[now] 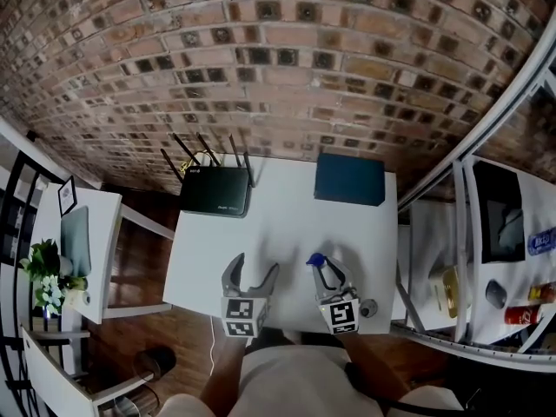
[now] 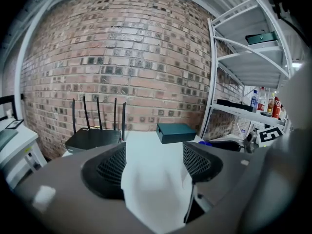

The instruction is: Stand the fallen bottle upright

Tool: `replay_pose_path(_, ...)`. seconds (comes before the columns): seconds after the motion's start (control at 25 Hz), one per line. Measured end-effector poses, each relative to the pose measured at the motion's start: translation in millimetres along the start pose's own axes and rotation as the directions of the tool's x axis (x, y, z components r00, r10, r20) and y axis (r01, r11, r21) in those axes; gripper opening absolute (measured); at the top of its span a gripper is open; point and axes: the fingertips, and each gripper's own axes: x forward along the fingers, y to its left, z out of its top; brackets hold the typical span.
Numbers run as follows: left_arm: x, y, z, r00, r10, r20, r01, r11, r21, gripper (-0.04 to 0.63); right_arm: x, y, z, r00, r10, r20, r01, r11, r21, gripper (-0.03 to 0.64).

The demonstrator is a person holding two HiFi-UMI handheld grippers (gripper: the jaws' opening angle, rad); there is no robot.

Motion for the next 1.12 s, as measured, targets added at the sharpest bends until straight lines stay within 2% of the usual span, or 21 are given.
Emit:
replay_pose_path(0.28, -18.7, -4.8, -1.5, 0.997, 0.068, 0.028, -0.068, 0.998, 0.001, 0.380, -12.9, 0.7, -8.6, 0.999, 0.044, -0.001, -0.044, 0.998, 0.041, 0.092)
replay_pose_path(0.56, -44.6, -9.4, -11.5, 0.988, 0.152, 0.040, -0.149, 0.986, -0.068, 0.374, -16.0, -3.7, -16.0, 0.996, 0.086, -0.019, -0.083, 0.988, 0.126, 0.100)
replay_pose_path(0.6, -50.1, -9.6, -11.1, 0.986, 0.162, 0.048, -0.158, 0.984, -0.078, 0.374, -15.5, -1.4, -16.0, 0.995, 0.097, -0.022, -0.094, 0.987, 0.132, 0.113)
replay_pose_path(0.68, -59.0, -13.9, -10.3, 0.984, 0.168, 0.065, -0.162, 0.982, -0.094, 0.373, -16.3, 2.2, -15.8, 0.992, 0.126, -0.025, -0.121, 0.985, 0.126, 0.222)
replay_pose_path(0.76, -66.3, -21.1, -8.1, 0.985, 0.155, 0.078, -0.147, 0.985, -0.091, 0.373, -22.5, 2.2, -13.0, 0.991, 0.128, -0.024, -0.125, 0.986, 0.114, 0.254)
replay_pose_path(0.88, -82.3, -31.2, -0.4, 0.987, 0.110, 0.113, -0.102, 0.992, -0.078, 0.373, -47.3, 2.9, 1.5, 0.997, 0.076, 0.010, -0.077, 0.988, 0.132, 0.268)
replay_pose_path(1.0, -101.9, -47.1, 21.1, 0.986, 0.039, 0.163, -0.033, 0.998, -0.044, 0.374, -77.5, 1.7, 29.1, 0.998, -0.021, 0.054, 0.013, 0.987, 0.161, 0.287)
replay_pose_path(1.12, -135.3, -55.7, 39.1, 0.971, 0.018, 0.239, -0.023, 0.999, 0.022, 0.376, -113.9, 15.0, 63.0, 0.991, -0.125, 0.042, 0.121, 0.989, 0.080, 0.305)
